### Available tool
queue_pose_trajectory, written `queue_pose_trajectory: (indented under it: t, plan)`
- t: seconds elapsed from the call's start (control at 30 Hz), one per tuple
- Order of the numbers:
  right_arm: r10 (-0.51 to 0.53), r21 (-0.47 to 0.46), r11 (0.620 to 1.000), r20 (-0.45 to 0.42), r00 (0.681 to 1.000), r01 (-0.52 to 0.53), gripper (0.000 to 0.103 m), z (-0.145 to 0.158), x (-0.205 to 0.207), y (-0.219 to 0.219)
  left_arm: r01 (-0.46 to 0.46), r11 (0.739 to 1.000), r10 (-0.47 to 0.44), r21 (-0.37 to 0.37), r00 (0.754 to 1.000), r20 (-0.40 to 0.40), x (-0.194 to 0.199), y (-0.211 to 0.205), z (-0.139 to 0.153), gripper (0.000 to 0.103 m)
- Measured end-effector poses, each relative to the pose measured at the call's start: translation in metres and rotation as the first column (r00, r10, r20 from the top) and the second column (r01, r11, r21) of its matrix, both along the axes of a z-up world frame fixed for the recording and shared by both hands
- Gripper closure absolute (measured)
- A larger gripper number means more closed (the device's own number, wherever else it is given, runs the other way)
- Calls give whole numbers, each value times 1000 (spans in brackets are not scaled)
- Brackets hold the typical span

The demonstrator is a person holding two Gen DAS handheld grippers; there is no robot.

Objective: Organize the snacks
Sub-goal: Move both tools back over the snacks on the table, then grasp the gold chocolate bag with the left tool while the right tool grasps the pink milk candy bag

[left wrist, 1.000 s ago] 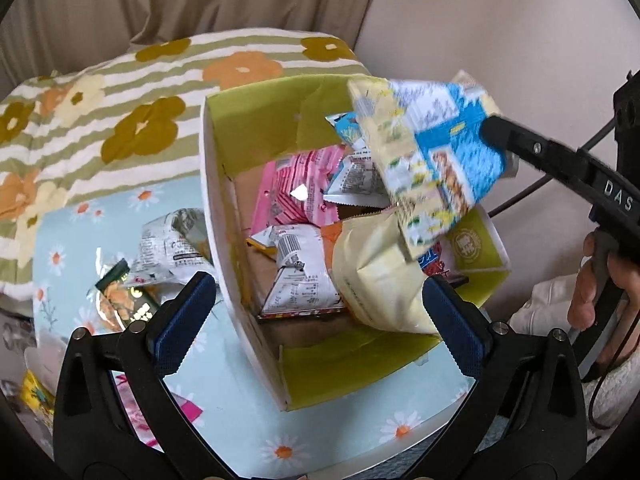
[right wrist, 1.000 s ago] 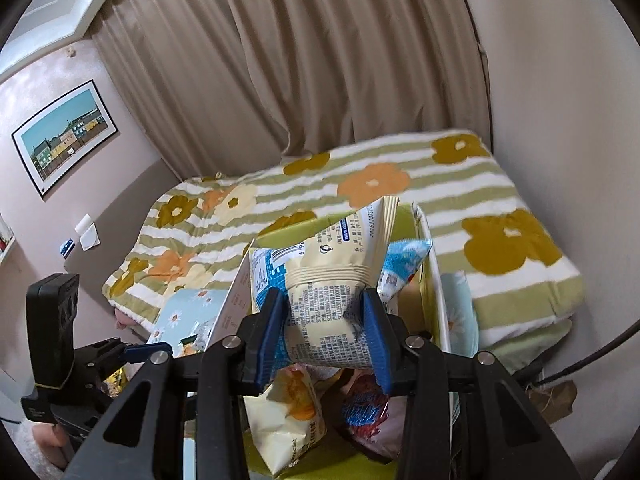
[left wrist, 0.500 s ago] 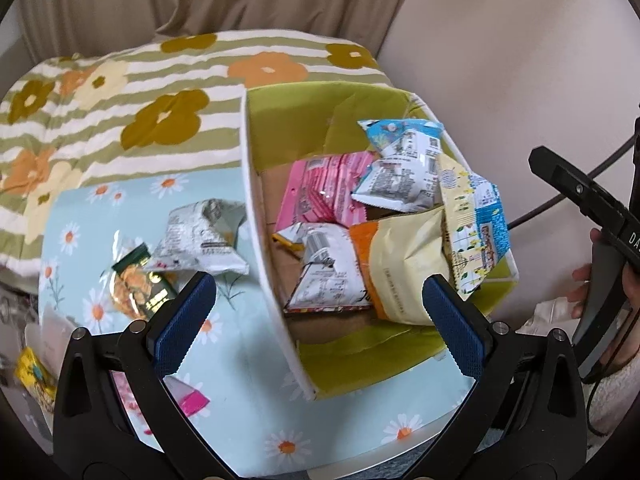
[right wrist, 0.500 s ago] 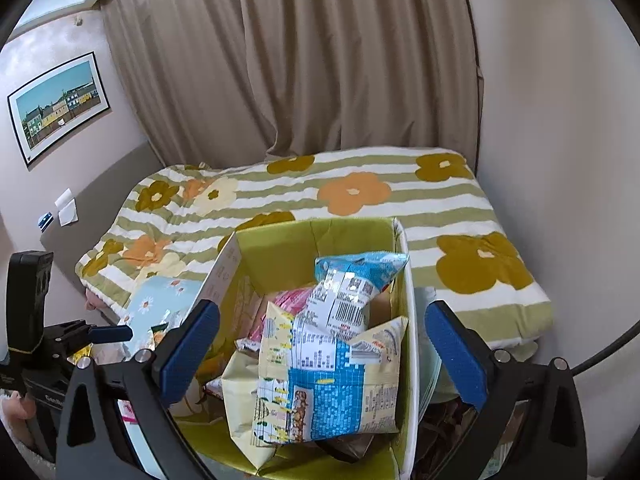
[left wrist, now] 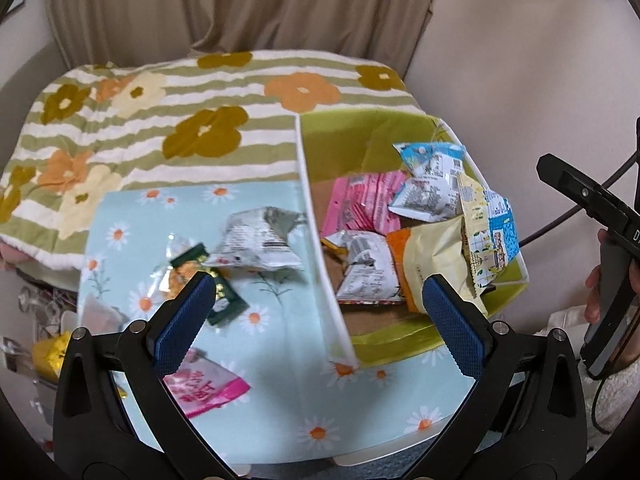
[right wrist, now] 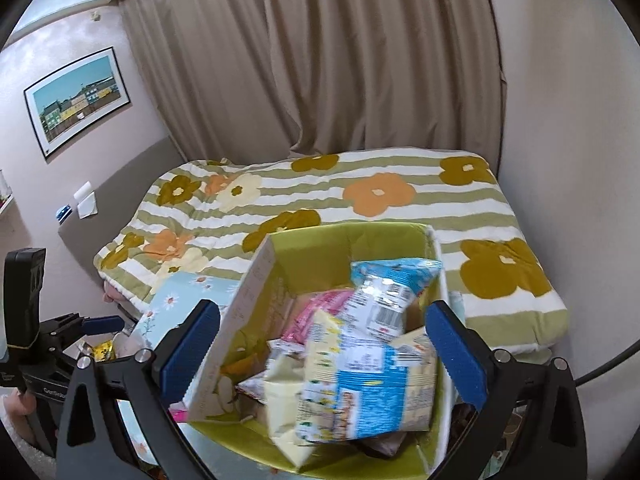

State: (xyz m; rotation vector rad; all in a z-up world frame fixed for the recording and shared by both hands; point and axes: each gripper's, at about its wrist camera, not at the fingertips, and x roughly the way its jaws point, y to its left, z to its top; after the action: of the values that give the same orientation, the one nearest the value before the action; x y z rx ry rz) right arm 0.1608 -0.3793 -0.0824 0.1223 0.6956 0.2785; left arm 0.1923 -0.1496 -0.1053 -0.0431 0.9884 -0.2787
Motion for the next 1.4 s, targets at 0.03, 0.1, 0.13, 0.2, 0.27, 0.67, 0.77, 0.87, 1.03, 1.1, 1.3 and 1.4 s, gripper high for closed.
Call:
queue_pose_trajectory:
  t: [0.03, 0.1, 0.13, 0.2, 0.27, 0.67, 0.77, 0.87, 1.03, 1.1, 1.3, 1.4]
  plan:
    - [6, -3, 1000, 6, 1000, -6, 1, 3, -2, 6, -4, 1000, 4, -3, 1000, 6, -2, 5, 2, 1]
    - [16, -9, 1000, 12, 1000, -16, 1, 7, -5, 18, -11, 1000, 11, -10, 1000, 18, -7, 17, 7, 1]
    - [24, -15, 1000, 16, 1000, -24, 1, 8, -7, 26, -13, 1000, 13, -13, 1000, 23, -9, 23, 9, 1]
    - [26, -29, 999, 29, 999, -25, 1, 11, -11, 42, -14, 1000, 15, -13, 999, 35, -16, 41, 11, 1]
    - [28, -36, 999, 36, 999, -27, 1, 12, -17, 62, -14, 1000, 15, -7, 999, 42, -21, 56, 13, 1]
    - [18, -1, 1000, 24, 1000, -18, 1, -4, -43, 184, -81, 997, 81, -18, 997, 16, -58, 206, -1, 1]
    - [14, 0, 1000, -13, 1000, -14, 1, -18, -46, 211, -102, 995, 102, -24, 995, -17, -67, 239, -14, 1]
    - [20, 11, 1000, -56, 998, -20, 1, -37, -49, 238, -136, 990, 134, -36, 989, -60, -77, 272, -32, 1]
    - [41, -11, 999, -138, 990, -43, 1, -69, -46, 269, -239, 968, 230, -79, 966, -118, -89, 305, -59, 1]
    - [57, -26, 998, -173, 983, -63, 1, -84, -44, 278, -275, 958, 262, -87, 956, -131, -93, 308, -70, 1]
    - [134, -87, 984, -221, 966, -156, 1, -136, -43, 296, -380, 922, 365, -71, 917, -158, -99, 303, -110, 1]
    - [178, -110, 972, -231, 957, -207, 1, -159, -46, 302, -446, 891, 430, -82, 889, -157, -103, 299, -130, 3]
